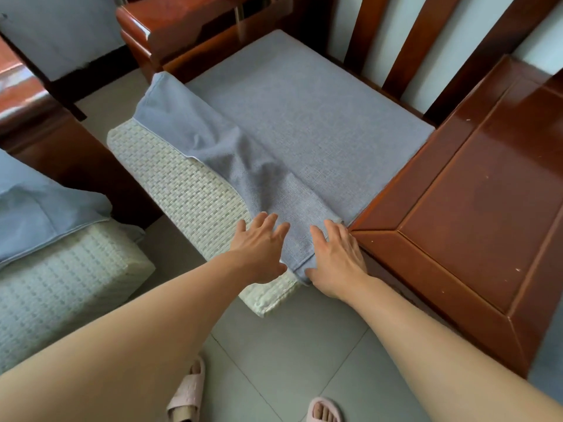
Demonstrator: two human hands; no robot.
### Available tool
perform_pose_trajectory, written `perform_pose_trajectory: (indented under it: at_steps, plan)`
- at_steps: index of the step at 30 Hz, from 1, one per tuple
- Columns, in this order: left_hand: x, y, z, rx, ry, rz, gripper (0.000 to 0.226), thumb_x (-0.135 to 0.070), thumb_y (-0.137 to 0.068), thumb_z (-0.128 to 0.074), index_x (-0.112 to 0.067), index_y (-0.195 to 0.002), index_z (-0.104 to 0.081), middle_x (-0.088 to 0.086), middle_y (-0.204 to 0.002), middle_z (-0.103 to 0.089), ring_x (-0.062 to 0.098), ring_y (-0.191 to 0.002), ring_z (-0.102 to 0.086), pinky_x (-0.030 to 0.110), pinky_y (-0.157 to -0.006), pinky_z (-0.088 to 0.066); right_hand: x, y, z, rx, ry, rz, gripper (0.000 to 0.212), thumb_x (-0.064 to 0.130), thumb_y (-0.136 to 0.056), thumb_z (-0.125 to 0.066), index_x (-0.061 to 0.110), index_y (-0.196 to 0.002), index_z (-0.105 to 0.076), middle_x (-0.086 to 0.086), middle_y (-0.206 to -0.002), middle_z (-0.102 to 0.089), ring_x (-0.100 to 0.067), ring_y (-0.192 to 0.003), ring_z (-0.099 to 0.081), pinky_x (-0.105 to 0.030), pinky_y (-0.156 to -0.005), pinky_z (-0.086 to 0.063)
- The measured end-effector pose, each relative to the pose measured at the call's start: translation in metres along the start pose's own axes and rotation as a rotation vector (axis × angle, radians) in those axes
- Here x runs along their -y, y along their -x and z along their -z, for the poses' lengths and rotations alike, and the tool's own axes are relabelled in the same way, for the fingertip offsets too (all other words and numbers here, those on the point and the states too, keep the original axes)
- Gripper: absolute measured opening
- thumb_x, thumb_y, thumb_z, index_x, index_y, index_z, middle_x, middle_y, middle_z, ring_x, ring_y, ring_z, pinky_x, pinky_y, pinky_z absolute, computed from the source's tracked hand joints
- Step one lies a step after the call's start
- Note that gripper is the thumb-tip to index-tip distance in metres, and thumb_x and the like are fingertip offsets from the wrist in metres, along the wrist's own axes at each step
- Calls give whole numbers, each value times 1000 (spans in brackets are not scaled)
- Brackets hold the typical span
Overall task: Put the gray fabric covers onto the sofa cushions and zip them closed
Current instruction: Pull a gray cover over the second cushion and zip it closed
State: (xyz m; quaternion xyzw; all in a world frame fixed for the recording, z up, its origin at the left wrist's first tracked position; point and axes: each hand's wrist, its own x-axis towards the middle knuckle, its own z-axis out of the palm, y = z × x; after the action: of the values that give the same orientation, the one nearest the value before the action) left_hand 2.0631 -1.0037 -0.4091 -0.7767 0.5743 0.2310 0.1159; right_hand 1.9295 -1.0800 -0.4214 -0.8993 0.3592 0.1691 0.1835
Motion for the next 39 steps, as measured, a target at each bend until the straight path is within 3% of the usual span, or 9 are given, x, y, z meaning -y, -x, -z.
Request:
perform_pose_trajectory:
  at_steps: [7, 11, 16, 19, 21, 23, 26, 31, 39]
  plan:
    - [50, -37, -38, 92, -54, -194, 80, -44, -88, -59, -22, -149, -12, 6, -158, -7, 25, -145, -3, 52, -114, -10, 37, -33, -48, 12, -45, -216, 77, 38, -86, -61, 15, -146, -17, -13, -149, -18, -29, -138, -14, -39, -114, -18]
    - [75, -55, -63, 147, -85, -281, 80, -40, -90, -57, -34, -150, -5, -1, -159, -2, 24, -146, 1, 51, -115, -3, 50, -44, -81, -18, -76, -331, 71, 41, -84, -62, 16, -140, -27, -11, -134, -32, -28, -126, -30, -35, -107, -27]
    - [83, -82, -97, 14, -85, -337, 77, -33, -90, -58, -36, -149, -8, -5, -159, -3, 21, -145, -1, 51, -114, -5, 49, -58, -122, -79, -82, -359, 60, 45, -81, -65, 17, -128, -41, -8, -121, -39, -26, -114, -35, -35, -102, -32]
    - [83, -94, -116, -159, -92, -347, 68, -26, -89, -58, -33, -146, -23, -7, -154, -14, 17, -142, -12, 44, -113, -14, 47, -69, -147, -305, 12, -379, 37, 22, -69, -75, 11, -99, -57, -12, -97, -53, -32, -90, -51, -44, -80, -48]
    - [84, -101, -128, -328, -80, -382, 58, -24, -83, -66, -29, -136, -43, -5, -144, -36, 20, -133, -33, 43, -106, -28, 47, -76, -155, -477, 79, -363, 10, 6, -73, -57, 9, -83, -57, -12, -80, -54, -32, -74, -55, -41, -63, -49]
    - [82, -110, -136, -480, -48, -413, 43, -20, -75, -73, -22, -116, -60, -1, -120, -56, 24, -110, -53, 43, -91, -41, 48, -82, -159, -560, 104, -325, 23, 4, -77, -33, 10, -77, -55, -11, -72, -55, -30, -67, -55, -37, -58, -47]
    - [73, -121, -138, -632, 8, -425, 17, -8, -74, -68, -16, -88, -65, 1, -88, -59, 25, -79, -55, 35, -66, -41, 49, -82, -163, -580, 91, -322, 29, 4, -78, -28, 10, -75, -56, -10, -68, -56, -27, -62, -57, -35, -57, -47]
    - [73, -91, -151, -611, 3, -482, 20, 3, -65, -69, -14, -69, -59, 1, -63, -53, 23, -59, -51, 27, -55, -29, 67, -59, -188, -693, 77, -292, 25, 1, -78, -35, 12, -70, -55, -6, -63, -55, -25, -60, -56, -34, -58, -46]
    - [96, -25, -194, -505, 69, -572, 27, 1, -64, -67, -16, -75, -50, 0, -67, -49, 25, -60, -51, 26, -48, -32, 77, -16, -218, -837, 141, -78, 21, -1, -77, -43, 13, -63, -50, -6, -62, -49, -26, -59, -51, -32, -59, -36]
